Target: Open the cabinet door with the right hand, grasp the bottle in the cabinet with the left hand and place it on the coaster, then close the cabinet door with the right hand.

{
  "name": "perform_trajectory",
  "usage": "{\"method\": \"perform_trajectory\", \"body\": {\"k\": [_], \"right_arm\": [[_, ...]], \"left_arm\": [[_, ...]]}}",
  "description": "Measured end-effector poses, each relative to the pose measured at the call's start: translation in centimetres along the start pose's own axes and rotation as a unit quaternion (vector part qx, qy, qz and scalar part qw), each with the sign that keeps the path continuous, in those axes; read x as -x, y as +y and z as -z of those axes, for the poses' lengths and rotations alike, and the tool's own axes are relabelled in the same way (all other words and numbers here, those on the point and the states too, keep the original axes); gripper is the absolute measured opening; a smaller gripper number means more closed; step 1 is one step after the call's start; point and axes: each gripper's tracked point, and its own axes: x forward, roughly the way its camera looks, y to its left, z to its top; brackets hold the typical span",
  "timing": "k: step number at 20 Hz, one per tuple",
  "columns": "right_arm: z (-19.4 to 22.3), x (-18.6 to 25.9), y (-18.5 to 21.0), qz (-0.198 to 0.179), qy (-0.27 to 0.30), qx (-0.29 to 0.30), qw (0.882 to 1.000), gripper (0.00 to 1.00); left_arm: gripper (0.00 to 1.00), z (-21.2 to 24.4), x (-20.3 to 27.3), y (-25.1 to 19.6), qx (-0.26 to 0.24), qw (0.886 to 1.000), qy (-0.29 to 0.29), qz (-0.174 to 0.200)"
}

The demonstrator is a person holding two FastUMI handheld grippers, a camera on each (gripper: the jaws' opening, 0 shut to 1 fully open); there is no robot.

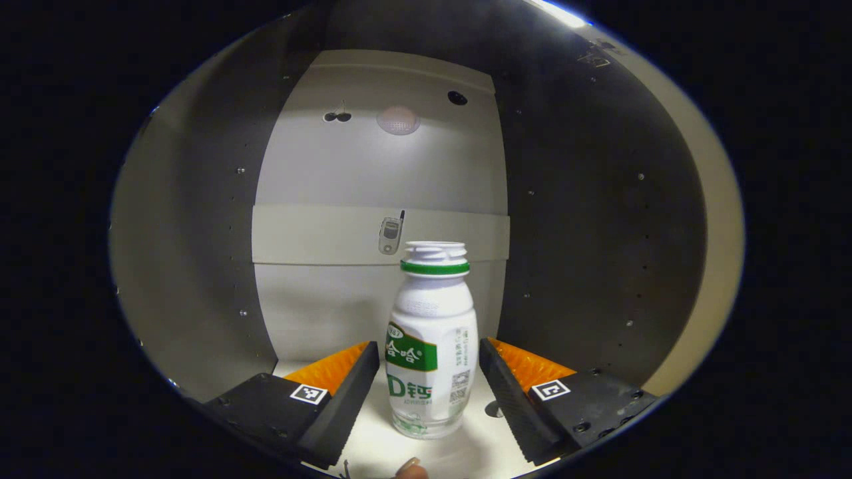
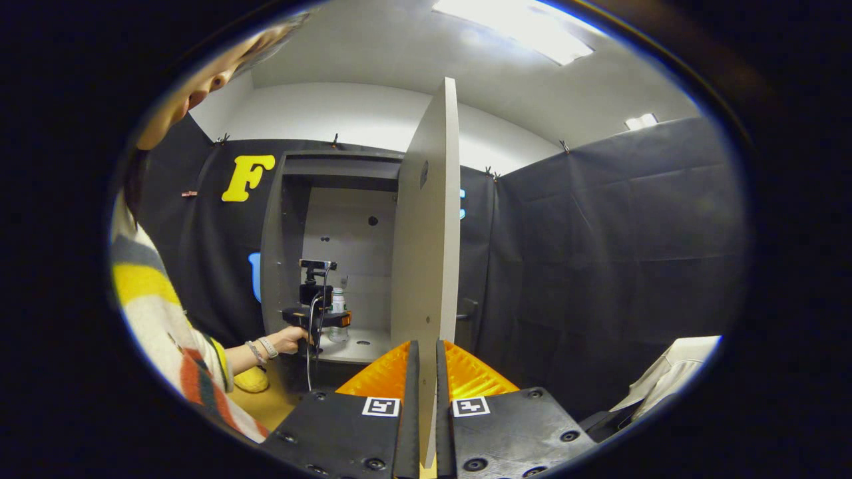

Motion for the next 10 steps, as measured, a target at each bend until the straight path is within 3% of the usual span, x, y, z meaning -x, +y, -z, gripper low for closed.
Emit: {"method": "perform_trajectory", "body": {"k": [3,5,10], "right_arm": [[0.0,-0.6,0.1,0.005,0.002,-0.003,1.0,0.14],[-0.4,-0.7,0.4,-0.002,-0.001,-0.005,1.0,0.14],[-1.1,-1.2,1.2,-0.03,-0.018,-0.015,0.999,0.14]], "left_arm": [[0.91,0.0,-0.6,-0.2,-0.003,1.0,-0.001,0.006],[0.74,0.1,-0.6,-0.6,-0.01,1.0,0.006,0.005],[0.73,-1.8,2.0,-1.3,-0.015,0.999,-0.01,0.035]]}}
